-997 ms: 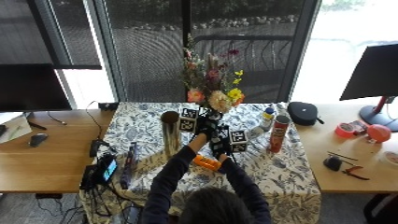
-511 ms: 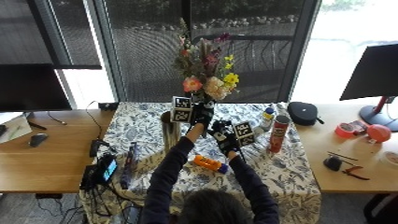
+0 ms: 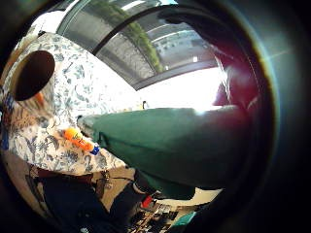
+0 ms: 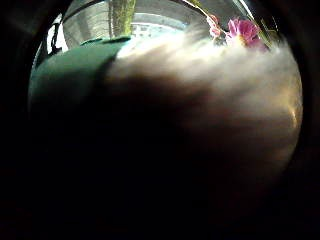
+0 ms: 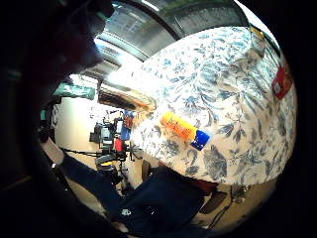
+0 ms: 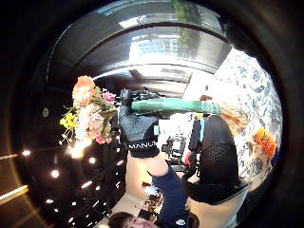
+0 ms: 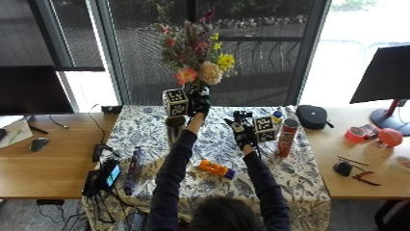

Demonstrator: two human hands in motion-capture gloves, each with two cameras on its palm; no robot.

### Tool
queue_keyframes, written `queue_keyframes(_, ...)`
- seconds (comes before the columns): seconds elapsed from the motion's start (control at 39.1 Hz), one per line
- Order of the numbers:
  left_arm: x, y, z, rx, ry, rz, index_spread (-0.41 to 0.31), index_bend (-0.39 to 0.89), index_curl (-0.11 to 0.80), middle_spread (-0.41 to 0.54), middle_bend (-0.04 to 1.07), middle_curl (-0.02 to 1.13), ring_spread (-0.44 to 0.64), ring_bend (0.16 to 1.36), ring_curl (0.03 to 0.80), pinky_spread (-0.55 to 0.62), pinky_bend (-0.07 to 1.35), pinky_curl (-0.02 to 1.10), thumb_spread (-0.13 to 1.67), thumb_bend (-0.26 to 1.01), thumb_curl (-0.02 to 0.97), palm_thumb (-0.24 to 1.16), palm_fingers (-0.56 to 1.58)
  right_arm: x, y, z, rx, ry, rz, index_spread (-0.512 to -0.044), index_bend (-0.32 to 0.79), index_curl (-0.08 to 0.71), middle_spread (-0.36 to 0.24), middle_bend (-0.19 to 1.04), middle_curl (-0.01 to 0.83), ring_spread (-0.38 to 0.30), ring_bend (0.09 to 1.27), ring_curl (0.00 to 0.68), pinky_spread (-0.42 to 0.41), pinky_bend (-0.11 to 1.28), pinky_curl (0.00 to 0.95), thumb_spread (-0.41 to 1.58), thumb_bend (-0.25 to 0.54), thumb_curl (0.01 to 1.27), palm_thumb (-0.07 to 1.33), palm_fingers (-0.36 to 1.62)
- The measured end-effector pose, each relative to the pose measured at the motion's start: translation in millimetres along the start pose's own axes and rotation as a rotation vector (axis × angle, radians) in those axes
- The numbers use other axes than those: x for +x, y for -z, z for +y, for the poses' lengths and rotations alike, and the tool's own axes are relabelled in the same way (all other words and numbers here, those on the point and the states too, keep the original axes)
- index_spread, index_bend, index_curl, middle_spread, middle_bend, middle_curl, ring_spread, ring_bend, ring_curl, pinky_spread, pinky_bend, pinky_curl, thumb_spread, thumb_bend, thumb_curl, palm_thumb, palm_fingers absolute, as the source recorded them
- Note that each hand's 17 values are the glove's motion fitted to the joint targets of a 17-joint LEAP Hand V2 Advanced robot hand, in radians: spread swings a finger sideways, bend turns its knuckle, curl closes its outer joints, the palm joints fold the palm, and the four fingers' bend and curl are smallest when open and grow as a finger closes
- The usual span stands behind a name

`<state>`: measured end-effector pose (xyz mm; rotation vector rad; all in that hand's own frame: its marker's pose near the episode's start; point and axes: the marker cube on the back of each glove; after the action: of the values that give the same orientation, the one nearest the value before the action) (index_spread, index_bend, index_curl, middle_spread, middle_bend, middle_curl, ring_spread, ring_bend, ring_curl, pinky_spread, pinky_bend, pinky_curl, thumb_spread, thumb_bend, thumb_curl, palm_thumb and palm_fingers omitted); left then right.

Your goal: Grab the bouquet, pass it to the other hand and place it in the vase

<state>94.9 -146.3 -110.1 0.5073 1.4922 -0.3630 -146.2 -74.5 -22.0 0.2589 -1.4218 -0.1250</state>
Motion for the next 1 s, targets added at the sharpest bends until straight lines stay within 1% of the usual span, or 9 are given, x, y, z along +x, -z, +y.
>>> queue_keyframes(0.03, 4.1, 2.8, 0.2, 0.014, 0.001, 0.006, -0.227, 0.19, 0.569, -0.273, 0.53, 0.69, -0.31, 0.68, 0.496, -0.21, 0.22, 0.49, 1.08, -0.02, 0.472, 0.94, 1.1, -1.5, 0.9, 1.5, 0.003, -0.024, 0.001, -0.26, 0.15, 0.413, -0.038, 0.18, 0.453, -0.056, 0.34, 0.395, 0.161, 0.23, 0.375, 1.11, -0.016, 0.56, 0.79, 0.5)
queue_keyframes(0.05, 8.6, 6.0, 0.4, 0.029, 0.004, 0.01, -0.228, 0.19, 0.574, -0.274, 0.53, 0.69, -0.31, 0.68, 0.496, -0.21, 0.22, 0.49, 1.08, -0.01, 0.472, 0.94, 1.1, -2.3, 1.7, 2.3, 0.005, -0.034, 0.002, -0.255, 0.16, 0.415, -0.036, 0.17, 0.448, -0.049, 0.34, 0.395, 0.164, 0.22, 0.372, 1.11, -0.015, 0.56, 0.79, 0.5)
queue_keyframes(0.13, 21.1, 16.6, -1.1, 0.075, 0.015, 0.014, -0.228, 0.18, 0.583, -0.275, 0.52, 0.7, -0.31, 0.67, 0.499, -0.21, 0.21, 0.49, 1.09, -0.01, 0.471, 0.94, 1.1, 0.1, 4.1, 1.2, 0.004, -0.046, 0.011, -0.254, 0.16, 0.41, -0.032, 0.17, 0.436, -0.041, 0.33, 0.389, 0.171, 0.21, 0.367, 1.13, -0.014, 0.55, 0.79, 0.51)
queue_keyframes(0.26, 33.4, 30.5, -7.0, 0.152, -0.022, -0.013, -0.229, 0.18, 0.599, -0.278, 0.51, 0.71, -0.31, 0.67, 0.506, -0.22, 0.21, 0.5, 1.09, -0.01, 0.47, 0.94, 1.09, 4.3, 6.1, 0.5, 0.003, -0.061, 0.005, -0.252, 0.18, 0.411, -0.02, 0.15, 0.411, -0.026, 0.33, 0.385, 0.18, 0.2, 0.364, 1.14, -0.015, 0.54, 0.79, 0.48)
queue_keyframes(0.41, 38.4, 42.5, -15.0, 0.23, -0.054, -0.048, -0.229, 0.17, 0.61, -0.28, 0.5, 0.72, -0.31, 0.67, 0.512, -0.21, 0.2, 0.52, 1.1, -0.01, 0.47, 0.94, 1.09, 14.8, 9.0, -1.0, 0.001, -0.065, 0.01, -0.252, 0.18, 0.411, -0.009, 0.15, 0.384, -0.012, 0.31, 0.375, 0.186, 0.2, 0.361, 1.15, -0.015, 0.54, 0.79, 0.47)
queue_keyframes(0.54, 40.5, 48.2, -19.5, 0.259, -0.062, -0.047, -0.229, 0.17, 0.619, -0.282, 0.5, 0.74, -0.31, 0.67, 0.517, -0.21, 0.19, 0.52, 1.1, -0.01, 0.469, 0.94, 1.09, 16.2, 12.2, 0.7, 0.005, -0.081, 0.026, -0.251, 0.18, 0.412, 0.001, 0.15, 0.367, 0.001, 0.3, 0.371, 0.194, 0.2, 0.36, 1.16, -0.015, 0.53, 0.79, 0.46)
queue_keyframes(0.72, 47.9, 58.4, -16.1, 0.283, -0.043, -0.035, -0.23, 0.17, 0.63, -0.284, 0.5, 0.75, -0.31, 0.66, 0.521, -0.21, 0.19, 0.53, 1.11, -0.01, 0.469, 0.94, 1.08, 24.1, 14.3, -3.9, 0.007, -0.085, 0.021, -0.251, 0.19, 0.415, 0.008, 0.15, 0.346, 0.009, 0.3, 0.364, 0.197, 0.19, 0.355, 1.16, -0.014, 0.53, 0.8, 0.46)
queue_keyframes(0.87, 41.2, 63.0, -27.3, 0.318, -0.046, -0.037, -0.231, 0.17, 0.638, -0.285, 0.49, 0.76, -0.31, 0.66, 0.524, -0.21, 0.19, 0.54, 1.11, -0.02, 0.468, 0.94, 1.08, 20.6, 15.5, 3.7, -0.005, -0.115, 0.01, -0.252, 0.18, 0.413, 0.01, 0.15, 0.332, 0.012, 0.3, 0.362, 0.199, 0.19, 0.352, 1.17, -0.015, 0.53, 0.8, 0.46)
queue_keyframes(1.0, 36.1, 65.2, -35.3, 0.36, -0.049, -0.029, -0.232, 0.16, 0.645, -0.286, 0.48, 0.77, -0.31, 0.66, 0.527, -0.21, 0.19, 0.54, 1.11, -0.01, 0.467, 0.94, 1.08, 27.7, 16.4, 1.6, -0.001, -0.117, 0.018, -0.253, 0.18, 0.413, 0.011, 0.16, 0.325, 0.014, 0.31, 0.363, 0.2, 0.19, 0.35, 1.17, -0.015, 0.53, 0.8, 0.46)
